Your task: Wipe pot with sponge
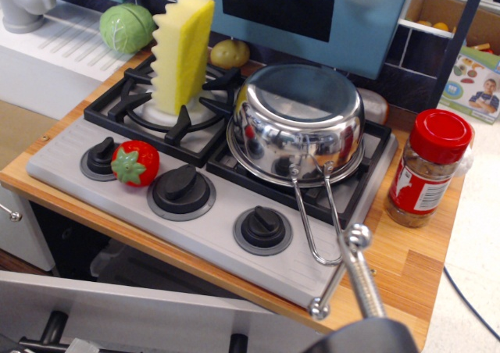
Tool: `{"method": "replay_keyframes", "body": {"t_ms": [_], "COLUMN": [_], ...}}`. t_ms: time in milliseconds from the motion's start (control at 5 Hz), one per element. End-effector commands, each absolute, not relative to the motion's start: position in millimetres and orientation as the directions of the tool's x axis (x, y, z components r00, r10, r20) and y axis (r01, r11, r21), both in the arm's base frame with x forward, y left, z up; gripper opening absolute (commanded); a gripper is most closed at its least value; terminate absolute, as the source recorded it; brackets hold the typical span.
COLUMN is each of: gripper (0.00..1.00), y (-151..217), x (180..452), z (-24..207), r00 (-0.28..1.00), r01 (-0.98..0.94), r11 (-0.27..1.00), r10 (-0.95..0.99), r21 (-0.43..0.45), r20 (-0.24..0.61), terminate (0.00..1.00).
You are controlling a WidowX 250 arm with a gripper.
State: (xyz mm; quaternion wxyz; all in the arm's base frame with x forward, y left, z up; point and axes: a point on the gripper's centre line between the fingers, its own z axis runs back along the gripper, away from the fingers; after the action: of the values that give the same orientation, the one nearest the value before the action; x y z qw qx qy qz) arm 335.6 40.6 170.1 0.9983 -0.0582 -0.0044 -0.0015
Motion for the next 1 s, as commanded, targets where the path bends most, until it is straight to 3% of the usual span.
{"method": "replay_keyframes", "body": {"t_ms": [0,800], "gripper": [1.0,1.0], "y": [72,65], "x": [341,360], "z": [180,128], "r00": [0.988,0.987], "r01": [0.016,-0.003], "r11": [0.999,1.0], "r10": [-0.009,0.004], "r21": [-0.038,-0.004], "r20": [0.156,0.161], "terminate": [0.0,0.0]}}
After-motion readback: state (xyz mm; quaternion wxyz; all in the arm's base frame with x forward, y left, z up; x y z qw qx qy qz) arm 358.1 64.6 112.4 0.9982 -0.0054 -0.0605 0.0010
